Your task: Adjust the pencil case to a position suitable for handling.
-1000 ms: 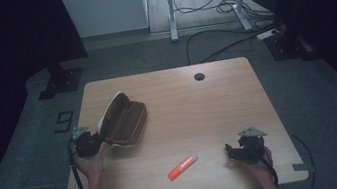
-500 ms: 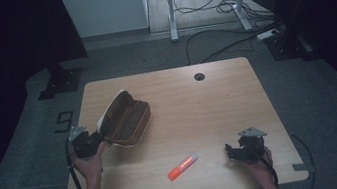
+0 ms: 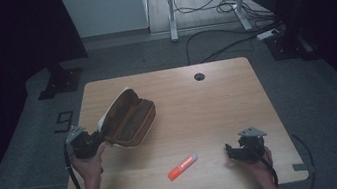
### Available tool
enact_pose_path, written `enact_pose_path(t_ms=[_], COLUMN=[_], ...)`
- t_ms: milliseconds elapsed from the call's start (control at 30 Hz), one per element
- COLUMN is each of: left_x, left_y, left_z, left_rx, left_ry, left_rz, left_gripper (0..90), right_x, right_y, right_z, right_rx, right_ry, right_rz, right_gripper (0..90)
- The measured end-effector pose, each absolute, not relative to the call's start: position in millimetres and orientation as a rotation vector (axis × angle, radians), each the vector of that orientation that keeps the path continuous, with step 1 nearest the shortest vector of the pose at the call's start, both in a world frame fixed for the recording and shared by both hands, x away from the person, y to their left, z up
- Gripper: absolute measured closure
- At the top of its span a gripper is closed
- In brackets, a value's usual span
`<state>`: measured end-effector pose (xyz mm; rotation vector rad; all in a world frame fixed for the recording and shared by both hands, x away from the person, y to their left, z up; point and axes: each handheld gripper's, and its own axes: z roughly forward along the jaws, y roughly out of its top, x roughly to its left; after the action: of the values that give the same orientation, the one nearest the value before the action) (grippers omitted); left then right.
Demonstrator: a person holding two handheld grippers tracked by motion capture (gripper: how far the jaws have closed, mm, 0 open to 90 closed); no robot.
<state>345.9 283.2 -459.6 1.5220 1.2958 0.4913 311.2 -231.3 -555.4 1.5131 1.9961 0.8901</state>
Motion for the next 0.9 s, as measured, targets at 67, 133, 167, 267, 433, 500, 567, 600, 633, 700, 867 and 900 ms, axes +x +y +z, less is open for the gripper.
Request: enact_pose_path(t_ms=[67, 133, 167, 267, 433, 500, 567, 600, 633, 700, 867, 900], left_x=[345, 344, 344, 343, 341, 341, 340, 340, 340, 339, 340, 340], left_y=[283, 281, 281, 280, 276, 274, 272, 272, 271, 269, 263, 262], left_z=[-459, -459, -459, -458, -459, -459, -459, -459, -459, -460, -463, -463], left_rx=[1.523, 1.525, 1.525, 1.525, 1.545, 1.552, 1.558, 1.558, 1.559, 1.562, 1.579, 1.584], left_ry=[1.289, 1.276, 1.271, 1.264, 1.236, 1.227, 1.221, 1.217, 1.213, 1.209, 1.192, 1.189], left_rz=[0.487, 0.48, 0.474, 0.466, 0.456, 0.453, 0.449, 0.447, 0.445, 0.439, 0.427, 0.426], left_gripper=[83.7, 83.7, 83.7, 83.7, 83.7, 83.7, 83.7, 83.7, 83.7, 83.7, 83.7, 83.7], right_x=[311, 311, 311, 311, 311, 311, 311, 311, 311, 311, 311, 311], right_y=[-231, -231, -231, -231, -231, -231, -231, -231, -231, -231, -231, -231], right_z=[-555, -555, -555, -555, -555, -555, -555, -555, -555, -555, -555, -555], right_rx=[1.513, 1.513, 1.513, 1.513, 1.513, 1.513, 1.513, 1.513, 1.513, 1.513, 1.512, 1.512], right_ry=[1.996, 1.996, 1.996, 1.996, 1.996, 1.996, 1.996, 1.996, 1.996, 1.996, 1.996, 1.996], right_rz=[0.89, 0.89, 0.89, 0.89, 0.89, 0.89, 0.89, 0.89, 0.89, 0.89, 0.89, 0.89], right_gripper=[12.2, 12.2, 12.2, 12.2, 12.2, 12.2, 12.2, 12.2, 12.2, 12.2, 12.3, 12.3])
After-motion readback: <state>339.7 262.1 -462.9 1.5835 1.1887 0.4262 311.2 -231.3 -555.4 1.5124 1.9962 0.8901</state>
